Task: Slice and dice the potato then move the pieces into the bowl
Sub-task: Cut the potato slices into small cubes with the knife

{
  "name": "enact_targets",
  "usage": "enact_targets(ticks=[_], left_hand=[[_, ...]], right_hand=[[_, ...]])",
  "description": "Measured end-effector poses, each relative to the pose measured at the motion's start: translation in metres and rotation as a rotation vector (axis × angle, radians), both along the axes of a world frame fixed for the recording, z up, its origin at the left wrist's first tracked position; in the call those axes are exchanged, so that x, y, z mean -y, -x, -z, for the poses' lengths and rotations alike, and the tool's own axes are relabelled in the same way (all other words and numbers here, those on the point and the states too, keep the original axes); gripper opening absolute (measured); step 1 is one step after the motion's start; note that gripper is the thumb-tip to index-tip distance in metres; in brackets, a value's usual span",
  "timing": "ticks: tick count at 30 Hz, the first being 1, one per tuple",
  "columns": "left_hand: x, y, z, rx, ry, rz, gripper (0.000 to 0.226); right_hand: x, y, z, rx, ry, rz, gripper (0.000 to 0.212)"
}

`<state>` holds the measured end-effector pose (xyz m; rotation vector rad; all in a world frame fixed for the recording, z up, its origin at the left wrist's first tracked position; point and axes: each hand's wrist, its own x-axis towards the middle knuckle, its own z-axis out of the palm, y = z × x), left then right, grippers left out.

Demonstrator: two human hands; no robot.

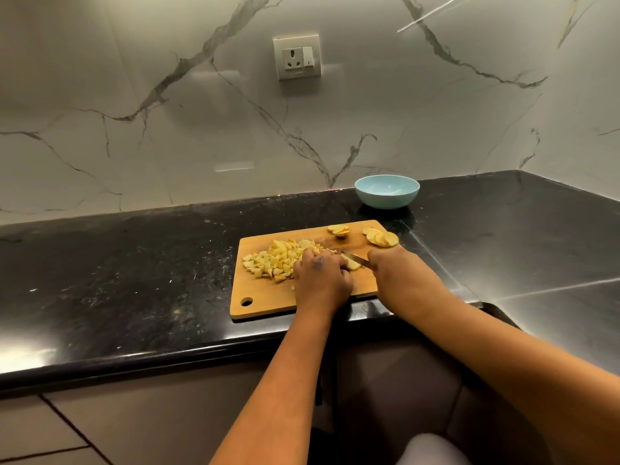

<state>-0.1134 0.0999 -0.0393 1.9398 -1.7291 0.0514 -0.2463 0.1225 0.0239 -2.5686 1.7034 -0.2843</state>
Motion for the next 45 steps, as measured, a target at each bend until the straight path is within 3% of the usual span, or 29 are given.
enact_targets(ticks=[4, 13, 21, 33, 45], left_hand=[[0.001, 0.0, -0.001, 0.019, -0.007, -0.009, 0.03], [0.005, -0.002, 0.004, -0.004, -0.007, 0.005, 0.032], [0.0, -0.003, 0.007, -0.168, 0.077, -0.037, 0.042], [0.0, -0.001, 0.003, -0.144, 0.058, -0.037, 0.043], [0.0, -0.001, 0.005, -0.103, 0.109, 0.001, 0.028]], right_hand=[[0.001, -0.007, 0.006, -0.073, 0.023, -0.037, 0.019], [-0.015, 0.01, -0.046, -0.249, -0.144, 0.058, 0.039], [-0.003, 0.017, -0.027, 0.053, 0.02, 0.051, 0.026], [0.0, -0.004, 0.005, 0.046, -0.046, -0.026, 0.023], [-0.009, 0.018, -0.04, -0.139, -0.137, 0.005, 0.037]])
